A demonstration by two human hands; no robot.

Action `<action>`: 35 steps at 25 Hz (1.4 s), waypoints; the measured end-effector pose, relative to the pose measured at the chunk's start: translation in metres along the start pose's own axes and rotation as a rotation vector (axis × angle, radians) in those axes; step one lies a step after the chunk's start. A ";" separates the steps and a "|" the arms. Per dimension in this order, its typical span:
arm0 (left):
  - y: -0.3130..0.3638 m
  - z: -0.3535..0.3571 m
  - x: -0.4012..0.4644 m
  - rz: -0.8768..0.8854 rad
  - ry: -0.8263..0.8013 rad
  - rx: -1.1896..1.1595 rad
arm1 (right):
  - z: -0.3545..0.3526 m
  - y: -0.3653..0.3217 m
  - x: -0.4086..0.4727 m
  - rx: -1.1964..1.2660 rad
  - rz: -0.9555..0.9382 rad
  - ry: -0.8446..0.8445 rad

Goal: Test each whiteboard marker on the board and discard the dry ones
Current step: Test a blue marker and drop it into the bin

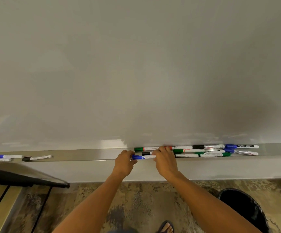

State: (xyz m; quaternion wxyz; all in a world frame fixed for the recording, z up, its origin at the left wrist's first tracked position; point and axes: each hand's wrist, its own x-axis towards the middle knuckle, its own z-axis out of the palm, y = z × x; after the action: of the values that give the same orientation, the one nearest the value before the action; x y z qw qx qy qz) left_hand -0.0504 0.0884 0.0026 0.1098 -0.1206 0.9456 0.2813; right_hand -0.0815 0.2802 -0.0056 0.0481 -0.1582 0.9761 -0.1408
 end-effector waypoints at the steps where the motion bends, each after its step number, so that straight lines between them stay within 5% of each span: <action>1: 0.000 -0.003 -0.002 0.029 0.007 -0.016 | -0.002 -0.002 -0.001 0.011 0.001 0.017; 12: -0.022 -0.053 -0.020 0.412 0.023 -0.284 | -0.018 -0.064 -0.022 -0.047 -0.185 0.195; 26: -0.052 -0.099 -0.036 0.807 -0.040 -0.145 | -0.057 -0.130 -0.054 0.030 -0.186 0.027; 35: -0.012 -0.115 -0.045 0.889 0.064 -0.122 | -0.113 -0.110 -0.059 -0.040 -0.269 0.000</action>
State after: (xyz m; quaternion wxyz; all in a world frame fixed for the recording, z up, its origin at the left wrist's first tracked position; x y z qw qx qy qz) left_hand -0.0207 0.0220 0.1024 -0.0582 0.2824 0.8902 0.3528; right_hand -0.0092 0.2279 0.1371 0.0257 -0.2884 0.9488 -0.1265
